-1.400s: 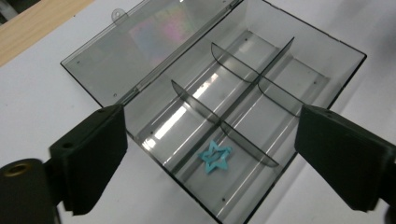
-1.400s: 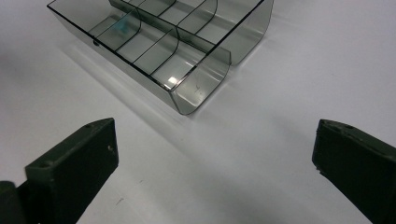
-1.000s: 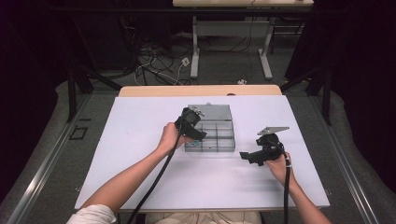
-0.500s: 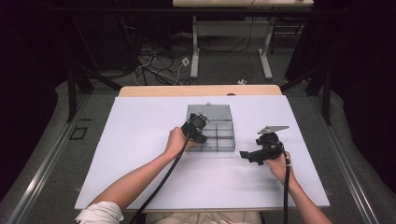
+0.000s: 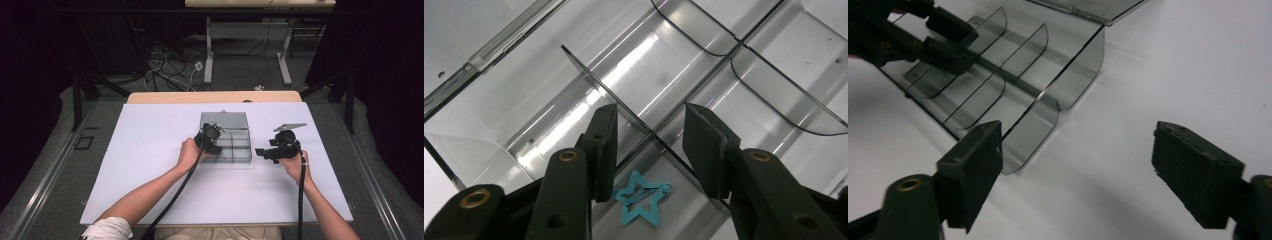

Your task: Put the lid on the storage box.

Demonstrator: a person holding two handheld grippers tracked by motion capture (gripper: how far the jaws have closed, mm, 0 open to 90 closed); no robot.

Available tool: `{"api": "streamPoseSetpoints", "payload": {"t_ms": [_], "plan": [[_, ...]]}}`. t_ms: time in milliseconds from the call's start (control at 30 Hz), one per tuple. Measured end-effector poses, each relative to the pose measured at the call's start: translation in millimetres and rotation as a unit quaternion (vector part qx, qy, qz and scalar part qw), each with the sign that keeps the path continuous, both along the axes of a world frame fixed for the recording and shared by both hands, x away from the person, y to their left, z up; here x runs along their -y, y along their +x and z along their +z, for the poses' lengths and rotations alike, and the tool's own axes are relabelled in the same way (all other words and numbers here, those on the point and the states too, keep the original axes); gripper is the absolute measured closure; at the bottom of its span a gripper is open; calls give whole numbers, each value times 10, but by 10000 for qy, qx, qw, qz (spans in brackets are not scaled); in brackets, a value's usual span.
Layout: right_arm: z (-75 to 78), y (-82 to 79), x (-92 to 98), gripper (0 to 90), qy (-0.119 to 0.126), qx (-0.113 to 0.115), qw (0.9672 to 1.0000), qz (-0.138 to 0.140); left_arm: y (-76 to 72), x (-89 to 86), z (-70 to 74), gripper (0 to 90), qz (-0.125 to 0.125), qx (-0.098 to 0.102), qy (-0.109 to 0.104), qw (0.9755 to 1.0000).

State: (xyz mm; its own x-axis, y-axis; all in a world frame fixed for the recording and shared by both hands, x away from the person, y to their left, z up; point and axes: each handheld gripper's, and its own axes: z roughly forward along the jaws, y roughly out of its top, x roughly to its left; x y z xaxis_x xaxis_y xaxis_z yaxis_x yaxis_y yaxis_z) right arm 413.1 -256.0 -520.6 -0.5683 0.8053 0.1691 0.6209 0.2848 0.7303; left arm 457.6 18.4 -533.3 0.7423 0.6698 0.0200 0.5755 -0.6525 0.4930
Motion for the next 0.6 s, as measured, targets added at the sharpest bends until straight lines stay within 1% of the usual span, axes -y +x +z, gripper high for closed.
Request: {"api": "streamPoseSetpoints", "payload": {"t_ms": [67,133,200,233,267,367,433,533,600], "plan": [[22,66,-7,276,-3,21,10000,-52,-10,11,-2,581,12,15,30,10000],[41,142,-18,302,-66,111,9999,-44,-17,24,-4,580,12,48,72,10000],[61,205,-40,334,-109,58,9999,-88,-17,23,-4,579,-1,53,86,9999],[61,246,-43,346,-140,111,9998,-70,-17,23,-3,579,5,48,84,10000],[64,279,-50,365,-157,76,9998,-97,-16,22,-3,579,-3,51,87,9999],[62,389,-64,425,-210,101,9996,-126,-16,23,-5,579,5,54,80,10000],[68,455,-67,485,-240,40,9996,-151,-15,22,-6,579,0,56,77,10000],[77,545,-78,564,-313,65,9993,-197,-16,21,-6,579,0,57,72,10000],[74,608,-89,613,-321,33,9993,-205,-16,21,-7,579,0,59,70,10000]]}}
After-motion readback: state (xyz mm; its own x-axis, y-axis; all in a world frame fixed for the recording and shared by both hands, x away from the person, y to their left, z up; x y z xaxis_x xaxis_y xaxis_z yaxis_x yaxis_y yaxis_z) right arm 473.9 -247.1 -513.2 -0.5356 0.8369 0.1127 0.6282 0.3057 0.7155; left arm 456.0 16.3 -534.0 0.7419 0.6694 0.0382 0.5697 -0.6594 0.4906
